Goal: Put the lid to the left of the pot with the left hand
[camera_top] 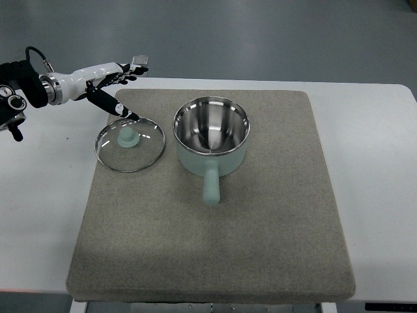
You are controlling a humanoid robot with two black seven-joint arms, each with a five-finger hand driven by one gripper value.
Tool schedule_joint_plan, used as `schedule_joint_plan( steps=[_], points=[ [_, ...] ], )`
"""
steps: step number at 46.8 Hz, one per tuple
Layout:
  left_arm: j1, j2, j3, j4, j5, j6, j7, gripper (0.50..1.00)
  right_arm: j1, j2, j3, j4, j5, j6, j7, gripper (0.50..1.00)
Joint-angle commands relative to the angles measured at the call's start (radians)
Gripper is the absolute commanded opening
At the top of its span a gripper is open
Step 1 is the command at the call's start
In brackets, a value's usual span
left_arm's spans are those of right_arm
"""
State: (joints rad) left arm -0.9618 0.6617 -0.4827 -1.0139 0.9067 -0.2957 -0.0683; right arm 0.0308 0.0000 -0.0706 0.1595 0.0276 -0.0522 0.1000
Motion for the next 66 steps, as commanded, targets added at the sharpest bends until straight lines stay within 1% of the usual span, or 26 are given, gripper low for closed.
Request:
schedule_joint_plan(
  steps=[1,16,24,28,35,42,51,60,66],
  points=[
    [0.001,0.002,-0.004,0.012,-0.107,0.001,-0.001,0.996,0.000,0.000,0.000,0.000,0.000,0.000,0.000,0.921],
    [0.035,0.003,-0.004,0.054,-0.573,-0.002,-0.001,0.996,0.000,0.000,0.000,0.000,0.000,0.000,0.000,0.921],
    [0.034,-0.005,-0.019,0.135,-0.753,-0.017,-0.001,0.996,0.000,0.000,0.000,0.000,0.000,0.000,0.000,0.921],
    [0.034,-0.027,-0.042,0.184,-0.828,-0.019,0.001,0.996,0.000,0.000,0.000,0.000,0.000,0.000,0.000,0.921],
    [0.034,-0.060,-0.048,0.236,-0.937,-0.062,0.010,0.996,0.000,0.000,0.000,0.000,0.000,0.000,0.000,0.921],
    [0.034,-0.079,-0.069,0.258,-1.034,-0.072,0.019,0.996,0.000,0.000,0.000,0.000,0.000,0.000,0.000,0.921],
    [0.035,-0.091,-0.082,0.259,-1.115,-0.109,0.067,0.996,0.000,0.000,0.000,0.000,0.000,0.000,0.000,0.921],
    [0.035,-0.103,-0.083,0.256,-1.164,-0.114,0.082,0.996,0.000,0.000,0.000,0.000,0.000,0.000,0.000,0.921],
    [0.051,-0.103,-0.083,0.258,-1.258,-0.138,0.108,0.996,0.000,0.000,0.000,0.000,0.000,0.000,0.000,0.921]
  ],
)
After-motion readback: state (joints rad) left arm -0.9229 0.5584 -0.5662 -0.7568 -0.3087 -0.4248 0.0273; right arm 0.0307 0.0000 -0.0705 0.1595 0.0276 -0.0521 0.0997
